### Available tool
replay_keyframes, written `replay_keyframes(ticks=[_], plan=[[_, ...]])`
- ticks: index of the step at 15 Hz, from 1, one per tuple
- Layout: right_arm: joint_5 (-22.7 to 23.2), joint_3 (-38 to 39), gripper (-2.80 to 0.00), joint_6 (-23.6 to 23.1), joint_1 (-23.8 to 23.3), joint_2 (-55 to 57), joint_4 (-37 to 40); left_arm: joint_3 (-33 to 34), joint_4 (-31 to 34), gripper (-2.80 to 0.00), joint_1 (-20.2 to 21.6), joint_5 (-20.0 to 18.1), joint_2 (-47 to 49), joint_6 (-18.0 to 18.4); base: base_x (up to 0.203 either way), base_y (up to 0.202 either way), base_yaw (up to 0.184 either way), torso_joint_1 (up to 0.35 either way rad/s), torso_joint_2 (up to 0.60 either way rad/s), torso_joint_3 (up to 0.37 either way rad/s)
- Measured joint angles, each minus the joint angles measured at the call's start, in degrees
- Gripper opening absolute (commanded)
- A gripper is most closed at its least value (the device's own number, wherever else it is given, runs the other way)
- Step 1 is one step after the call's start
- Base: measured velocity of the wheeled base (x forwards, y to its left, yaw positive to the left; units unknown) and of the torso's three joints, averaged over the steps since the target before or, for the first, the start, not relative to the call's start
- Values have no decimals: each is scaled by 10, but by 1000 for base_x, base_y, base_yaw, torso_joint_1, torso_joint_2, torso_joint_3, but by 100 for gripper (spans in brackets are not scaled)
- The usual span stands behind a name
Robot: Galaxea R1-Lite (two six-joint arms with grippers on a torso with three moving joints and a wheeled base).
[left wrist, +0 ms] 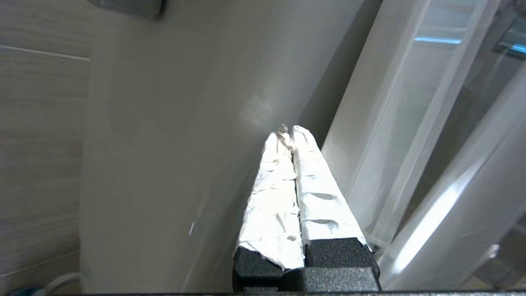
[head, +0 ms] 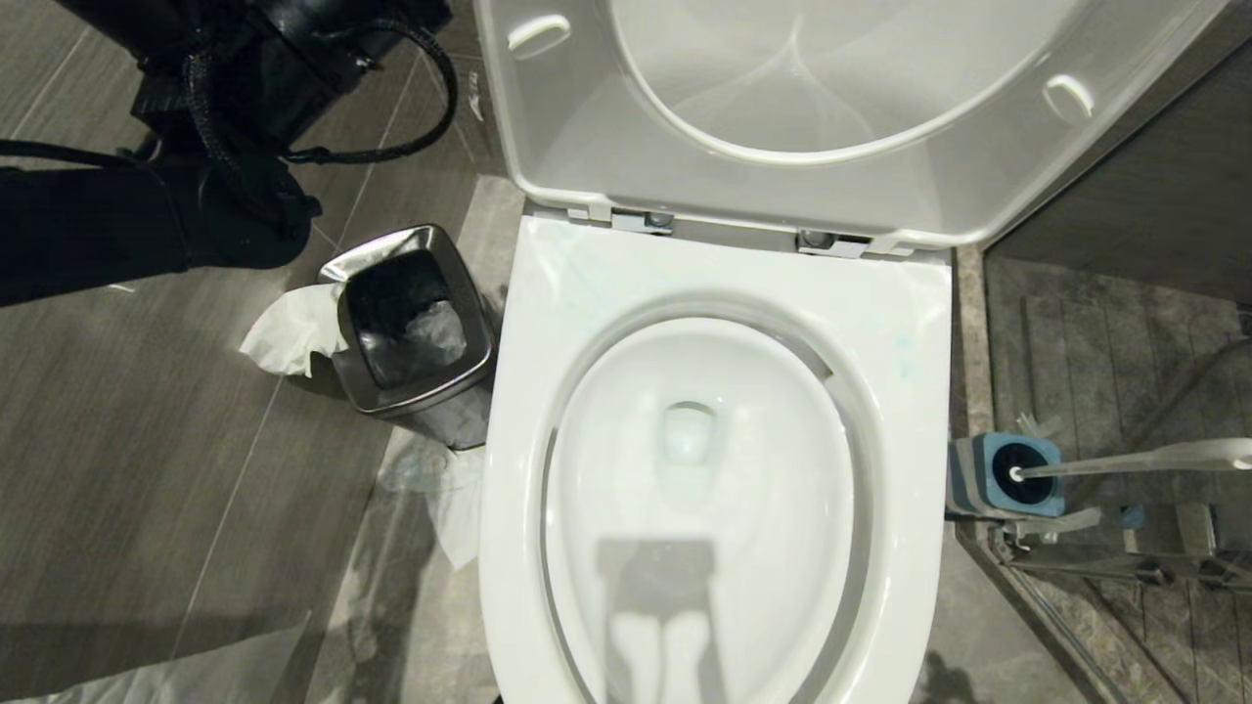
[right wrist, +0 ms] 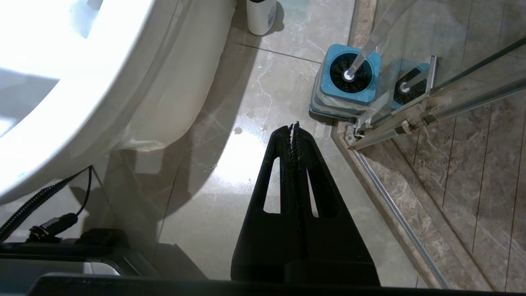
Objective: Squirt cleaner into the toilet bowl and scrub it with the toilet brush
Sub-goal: Close the toilet lid
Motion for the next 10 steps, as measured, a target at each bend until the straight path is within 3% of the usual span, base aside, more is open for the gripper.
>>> replay_keyframes(ticks=[3,5,10], plan=[[0,0,-280,0,0,0,0,0,9,-280,-4,8,4,29,0,0,0,0,0,0],[0,0,-280,0,0,0,0,0,9,-280,-3,6,5,23,0,0,0,0,0,0],[0,0,-280,0,0,0,0,0,-35,-280,1,-37,6,-52,0,0,0,0,0,0]])
